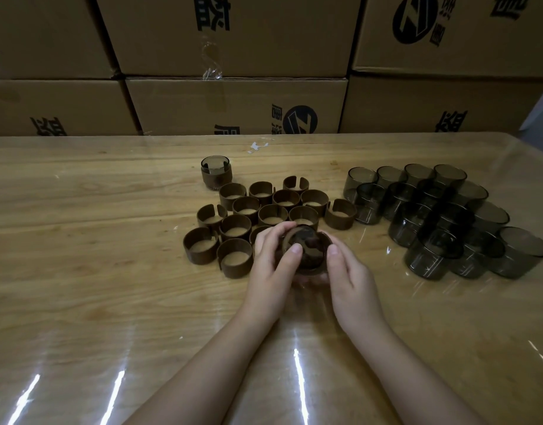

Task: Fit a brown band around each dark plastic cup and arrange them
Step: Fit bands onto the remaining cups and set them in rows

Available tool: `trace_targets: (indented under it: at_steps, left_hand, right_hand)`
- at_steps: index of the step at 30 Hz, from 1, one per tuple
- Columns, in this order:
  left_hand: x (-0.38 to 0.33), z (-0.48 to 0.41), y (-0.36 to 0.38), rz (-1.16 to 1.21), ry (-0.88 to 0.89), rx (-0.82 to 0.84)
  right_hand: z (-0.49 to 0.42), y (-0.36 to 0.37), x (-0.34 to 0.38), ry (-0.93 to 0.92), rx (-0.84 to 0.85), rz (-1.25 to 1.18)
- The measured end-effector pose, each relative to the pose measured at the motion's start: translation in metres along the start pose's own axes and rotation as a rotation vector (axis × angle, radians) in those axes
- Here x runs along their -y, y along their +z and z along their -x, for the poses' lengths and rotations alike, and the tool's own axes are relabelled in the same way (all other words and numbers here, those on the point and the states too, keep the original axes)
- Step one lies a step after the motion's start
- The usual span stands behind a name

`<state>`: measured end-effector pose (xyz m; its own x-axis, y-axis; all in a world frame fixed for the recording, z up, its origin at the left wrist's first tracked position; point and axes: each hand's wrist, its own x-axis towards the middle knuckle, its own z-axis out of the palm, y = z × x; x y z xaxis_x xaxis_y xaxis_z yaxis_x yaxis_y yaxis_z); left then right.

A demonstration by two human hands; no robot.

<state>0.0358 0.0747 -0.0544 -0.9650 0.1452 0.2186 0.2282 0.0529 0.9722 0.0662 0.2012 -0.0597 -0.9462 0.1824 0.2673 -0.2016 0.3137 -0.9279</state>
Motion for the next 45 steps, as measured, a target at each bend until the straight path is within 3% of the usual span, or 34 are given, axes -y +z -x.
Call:
trace_targets:
  at_steps: [24, 40, 45]
  left_hand:
    - [0.002, 0.008, 0.008, -0.217, 0.314, -0.099]
    - [0.000, 0.010, 0.014, -0.332, 0.445, -0.155]
    - [0.001, 0.009, 0.012, -0.336, 0.452, -0.086]
  right_hand:
    - [-0.002, 0.008, -0.004, 0.000, -0.172, -0.007]
    - [-0.004, 0.010, 0.002, 0.074, -0.193, -0.079]
    - [-0.006, 0.009, -0.002, 0.125, -0.145, -0.136]
